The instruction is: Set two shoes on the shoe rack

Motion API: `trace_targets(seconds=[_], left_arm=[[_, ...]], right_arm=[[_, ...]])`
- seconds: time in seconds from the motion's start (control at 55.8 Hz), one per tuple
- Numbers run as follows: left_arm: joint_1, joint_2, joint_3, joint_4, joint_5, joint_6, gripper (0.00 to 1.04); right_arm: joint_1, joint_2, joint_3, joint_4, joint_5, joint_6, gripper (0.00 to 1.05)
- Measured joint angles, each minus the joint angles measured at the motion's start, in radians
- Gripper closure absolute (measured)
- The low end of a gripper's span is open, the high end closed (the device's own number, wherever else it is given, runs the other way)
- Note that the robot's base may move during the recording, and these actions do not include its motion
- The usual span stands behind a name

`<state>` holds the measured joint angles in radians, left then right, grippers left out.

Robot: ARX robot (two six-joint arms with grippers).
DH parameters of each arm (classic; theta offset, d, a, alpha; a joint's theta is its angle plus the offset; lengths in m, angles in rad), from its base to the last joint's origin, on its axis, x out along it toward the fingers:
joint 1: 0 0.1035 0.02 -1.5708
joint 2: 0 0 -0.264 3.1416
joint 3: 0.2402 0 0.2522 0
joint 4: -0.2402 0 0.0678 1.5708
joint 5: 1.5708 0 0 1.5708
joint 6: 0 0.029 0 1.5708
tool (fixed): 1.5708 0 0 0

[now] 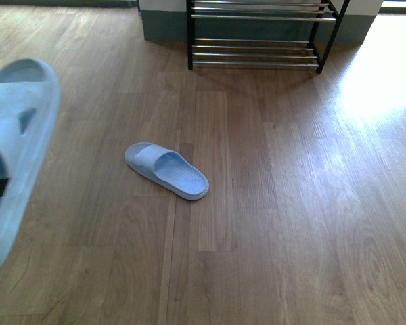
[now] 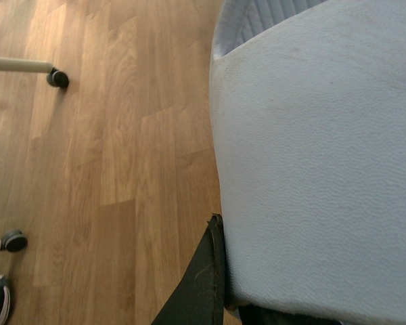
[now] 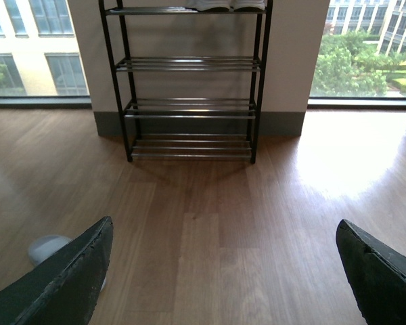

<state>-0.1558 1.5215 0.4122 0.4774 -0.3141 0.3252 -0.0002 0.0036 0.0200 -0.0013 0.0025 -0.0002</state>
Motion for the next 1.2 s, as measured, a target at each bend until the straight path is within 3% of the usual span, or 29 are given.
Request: trace_targets(seconds=[0.251,0.377,0.448,0.484,0.556,0.628,1.202], left_arm=[[0.076,-0.483,-0.177,-0.211,-0.035,-0.029,1.03],[0.108,-0.870,-0.237,-0.505,-0.063,-0.116,1.03],[0.138,-1.060,-0.275,-0.591,-0.045,-0.146,1.03],[0.149,-1.131,-0.295,-0.578,-0.053,-0.141,1.03],[0.198,-1.183,-0.321,-0.364,-0.042,-0.096,1.03],[0.214,-1.171,-0.321,-0.279,-0.046,-0.078,1.03],[0.216,-1.167,-0.331,-0.266,-0.038,-0.052,1.03]], right_arm=[[0.000,0.000,0.000,0.000,0.000,0.000,0.09],[0.000,0.000,0.000,0.000,0.000,0.000,0.09],[0.000,0.000,0.000,0.000,0.000,0.000,0.09],[0.000,0.000,0.000,0.000,0.000,0.000,0.09],[0.000,0.000,0.000,0.000,0.000,0.000,0.09],[0.000,0.000,0.000,0.000,-0.003,0.000,0.09],[0.000,-0.001,0.000,0.000,-0.003,0.000,0.09]])
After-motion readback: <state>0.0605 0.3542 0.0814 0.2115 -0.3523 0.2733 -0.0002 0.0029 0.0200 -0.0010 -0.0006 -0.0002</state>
